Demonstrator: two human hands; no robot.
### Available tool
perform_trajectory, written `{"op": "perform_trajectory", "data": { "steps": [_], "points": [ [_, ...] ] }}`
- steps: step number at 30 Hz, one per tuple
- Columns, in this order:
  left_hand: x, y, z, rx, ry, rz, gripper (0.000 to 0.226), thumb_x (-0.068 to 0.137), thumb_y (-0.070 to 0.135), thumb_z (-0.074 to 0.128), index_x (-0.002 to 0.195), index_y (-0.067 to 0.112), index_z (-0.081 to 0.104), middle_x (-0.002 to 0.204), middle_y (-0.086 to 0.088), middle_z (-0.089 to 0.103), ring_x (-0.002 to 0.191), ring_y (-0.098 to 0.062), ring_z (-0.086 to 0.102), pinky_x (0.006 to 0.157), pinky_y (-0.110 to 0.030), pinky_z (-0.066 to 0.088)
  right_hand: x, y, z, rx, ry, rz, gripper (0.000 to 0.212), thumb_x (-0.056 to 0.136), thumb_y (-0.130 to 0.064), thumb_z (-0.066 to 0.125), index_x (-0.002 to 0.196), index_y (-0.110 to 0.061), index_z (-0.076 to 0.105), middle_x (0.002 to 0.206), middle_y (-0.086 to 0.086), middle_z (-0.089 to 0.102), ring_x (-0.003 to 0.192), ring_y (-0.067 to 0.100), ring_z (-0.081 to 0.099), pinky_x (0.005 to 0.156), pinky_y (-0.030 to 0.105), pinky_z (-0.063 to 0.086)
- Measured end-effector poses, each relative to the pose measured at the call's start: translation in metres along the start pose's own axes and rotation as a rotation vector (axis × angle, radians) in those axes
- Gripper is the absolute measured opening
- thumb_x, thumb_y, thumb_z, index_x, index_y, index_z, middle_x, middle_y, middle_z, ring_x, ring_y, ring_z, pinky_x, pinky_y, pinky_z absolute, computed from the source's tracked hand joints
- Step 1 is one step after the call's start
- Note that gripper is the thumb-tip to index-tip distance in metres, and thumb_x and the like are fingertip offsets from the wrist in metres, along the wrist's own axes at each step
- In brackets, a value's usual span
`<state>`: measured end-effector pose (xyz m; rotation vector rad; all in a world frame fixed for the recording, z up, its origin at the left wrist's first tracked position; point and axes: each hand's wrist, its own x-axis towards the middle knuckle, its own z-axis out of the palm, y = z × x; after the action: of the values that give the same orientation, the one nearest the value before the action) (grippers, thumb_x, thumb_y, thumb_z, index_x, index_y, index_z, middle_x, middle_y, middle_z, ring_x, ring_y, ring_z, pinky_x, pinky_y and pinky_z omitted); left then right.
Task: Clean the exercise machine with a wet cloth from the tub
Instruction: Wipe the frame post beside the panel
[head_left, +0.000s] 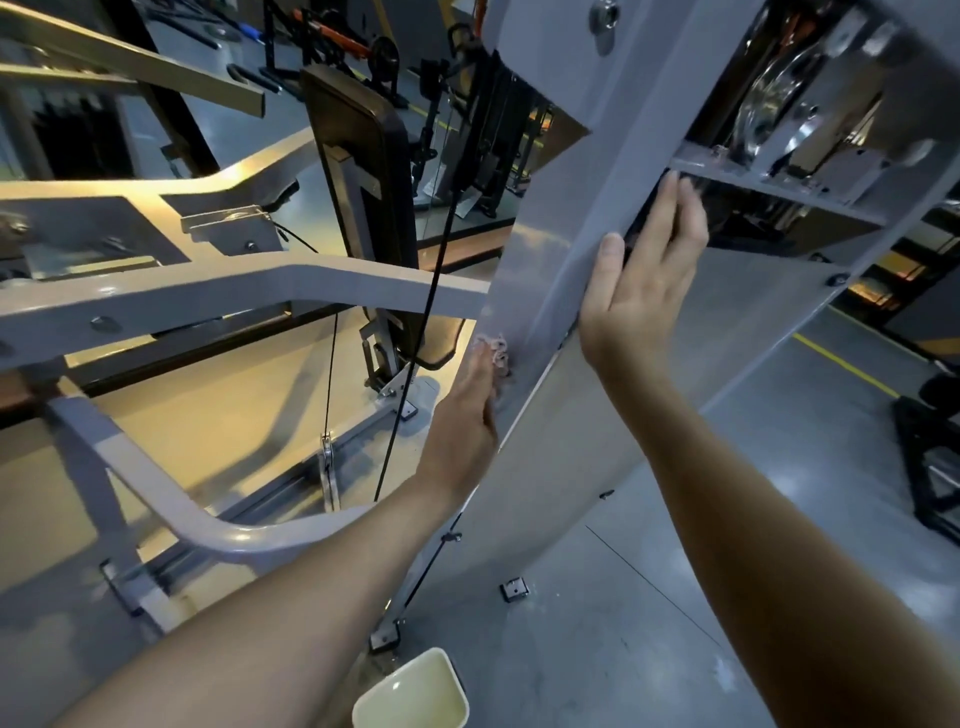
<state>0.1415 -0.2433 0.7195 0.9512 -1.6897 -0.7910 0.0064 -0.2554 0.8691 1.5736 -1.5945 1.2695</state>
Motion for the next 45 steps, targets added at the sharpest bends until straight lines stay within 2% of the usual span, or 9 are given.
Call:
{"op": "perform_trajectory", "data": {
  "steps": [3,10,16,22,26,30,35,42,45],
  "points": [
    [-0.015,-0.004,-0.002,-0.075,-0.028,-0.046,0.049,0.110,0.011,0.040,0.155,0.028,0.037,0.131,0.013,0.058,0.113,0.019,0.051,0.098,-0.002,0.034,-0.035,-0.002,-0.004,-0.041,-0.129,0.036,0.066,0.104,-0.029,0.047,0.158,0.000,0.026,0.164,0.019,0.024,0.155,0.030,0.018,0.125,0.050,0.019],
    [-0.033,-0.033,0.011,-0.223,-0.053,-0.273,0.049,0.109,0.036,0.038,0.157,0.027,0.040,0.126,-0.012,0.066,0.103,-0.007,0.064,0.102,-0.026,0.047,-0.064,-0.009,0.011,-0.052,-0.178,0.144,0.100,0.097,-0.059,0.059,0.162,-0.003,0.007,0.167,0.025,0.002,0.157,0.034,0.006,0.126,0.049,0.019],
    [-0.026,-0.048,0.008,-0.087,-0.082,-0.206,0.054,0.105,0.002,0.042,0.156,0.019,0.040,0.114,-0.001,0.067,0.095,0.001,0.060,0.083,-0.002,0.038,-0.073,-0.001,0.040,-0.159,-0.112,0.128,0.109,0.093,-0.064,0.054,0.155,0.015,0.012,0.161,0.039,0.007,0.152,0.052,0.010,0.124,0.056,0.017],
    [-0.027,-0.067,0.012,-0.223,-0.110,-0.571,0.054,0.095,0.024,0.049,0.149,0.018,0.050,0.125,-0.014,0.070,0.114,-0.034,0.067,0.095,-0.040,0.057,-0.077,0.006,0.050,-0.160,-0.049,0.097,0.108,0.090,-0.060,0.056,0.151,0.021,0.017,0.159,0.043,0.011,0.151,0.055,0.013,0.120,0.061,0.019],
    [0.000,-0.057,0.010,0.077,-0.071,-0.291,0.052,0.102,0.013,0.051,0.153,0.023,0.042,0.117,-0.010,0.071,0.103,-0.030,0.069,0.073,-0.027,0.049,-0.076,0.008,0.052,-0.143,-0.025,0.088,0.108,0.088,-0.055,0.061,0.150,0.022,0.017,0.158,0.044,0.012,0.150,0.055,0.013,0.120,0.062,0.018],
    [0.016,-0.042,0.008,-0.027,0.005,-0.142,0.057,0.103,0.016,0.050,0.158,0.024,0.038,0.149,-0.007,0.055,0.131,-0.021,0.056,0.105,-0.027,0.047,-0.077,0.009,0.055,-0.135,-0.014,0.090,0.108,0.089,-0.058,0.058,0.149,0.023,0.019,0.157,0.044,0.013,0.150,0.055,0.013,0.123,0.058,0.015],
    [-0.031,-0.068,0.023,-0.063,-0.024,-0.515,0.054,0.100,-0.003,0.048,0.151,0.013,0.048,0.116,-0.019,0.072,0.104,-0.034,0.067,0.068,-0.012,0.043,-0.077,0.009,0.055,-0.146,0.006,0.079,0.104,0.091,-0.059,0.053,0.149,0.022,0.022,0.157,0.044,0.017,0.150,0.055,0.016,0.125,0.054,0.015],
    [0.025,-0.021,0.009,-0.109,0.097,-0.146,0.061,0.095,0.005,0.057,0.153,0.021,0.047,0.139,-0.009,0.063,0.123,-0.019,0.059,0.102,-0.026,0.048,-0.076,0.009,0.058,-0.121,0.040,0.075,0.105,0.089,-0.058,0.053,0.147,0.023,0.022,0.156,0.045,0.018,0.149,0.056,0.016,0.126,0.049,0.011],
    [0.017,-0.050,0.005,-0.299,0.023,-0.380,0.045,0.101,0.024,0.057,0.145,0.017,0.056,0.118,0.001,0.072,0.111,-0.014,0.066,0.088,-0.018,0.052,-0.076,0.008,0.058,-0.120,0.038,0.078,0.105,0.090,-0.062,0.049,0.147,0.022,0.022,0.155,0.044,0.019,0.149,0.056,0.018,0.125,0.047,0.010]
  ]
}}
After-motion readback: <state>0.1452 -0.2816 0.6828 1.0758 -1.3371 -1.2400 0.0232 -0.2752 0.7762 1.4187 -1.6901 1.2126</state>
